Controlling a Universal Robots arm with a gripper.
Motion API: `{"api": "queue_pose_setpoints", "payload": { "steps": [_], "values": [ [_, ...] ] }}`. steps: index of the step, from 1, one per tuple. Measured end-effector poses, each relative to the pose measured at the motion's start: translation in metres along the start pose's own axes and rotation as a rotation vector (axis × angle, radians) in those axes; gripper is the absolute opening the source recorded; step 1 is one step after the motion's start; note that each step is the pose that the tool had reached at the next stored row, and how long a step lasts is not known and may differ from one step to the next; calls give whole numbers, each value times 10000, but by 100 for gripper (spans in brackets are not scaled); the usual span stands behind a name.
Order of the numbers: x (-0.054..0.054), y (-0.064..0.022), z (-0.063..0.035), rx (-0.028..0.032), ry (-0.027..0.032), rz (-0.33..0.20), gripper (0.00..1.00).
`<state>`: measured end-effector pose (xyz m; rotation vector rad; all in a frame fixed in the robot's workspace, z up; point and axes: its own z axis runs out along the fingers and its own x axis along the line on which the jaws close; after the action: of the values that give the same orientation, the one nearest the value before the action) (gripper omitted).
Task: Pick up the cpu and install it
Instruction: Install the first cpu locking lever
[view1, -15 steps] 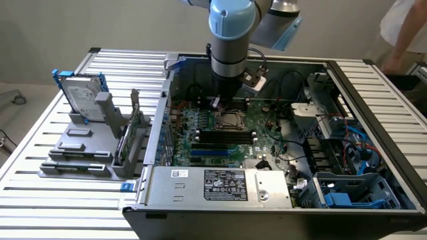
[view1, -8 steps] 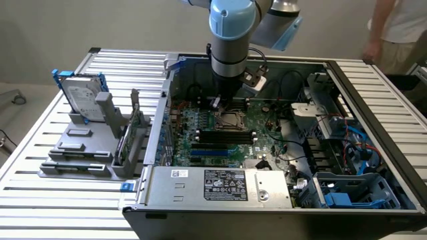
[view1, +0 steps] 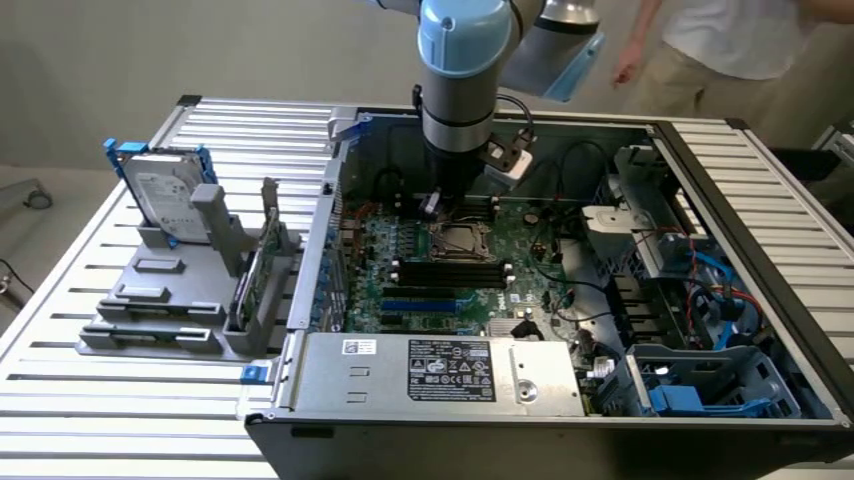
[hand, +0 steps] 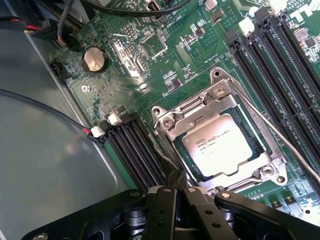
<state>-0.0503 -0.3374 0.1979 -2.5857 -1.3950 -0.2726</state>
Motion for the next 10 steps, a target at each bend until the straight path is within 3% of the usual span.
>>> {"api": "queue_pose_setpoints", "payload": {
  "steps": [10],
  "values": [
    [8, -5, 3, 1, 1, -12, 11]
  ]
}}
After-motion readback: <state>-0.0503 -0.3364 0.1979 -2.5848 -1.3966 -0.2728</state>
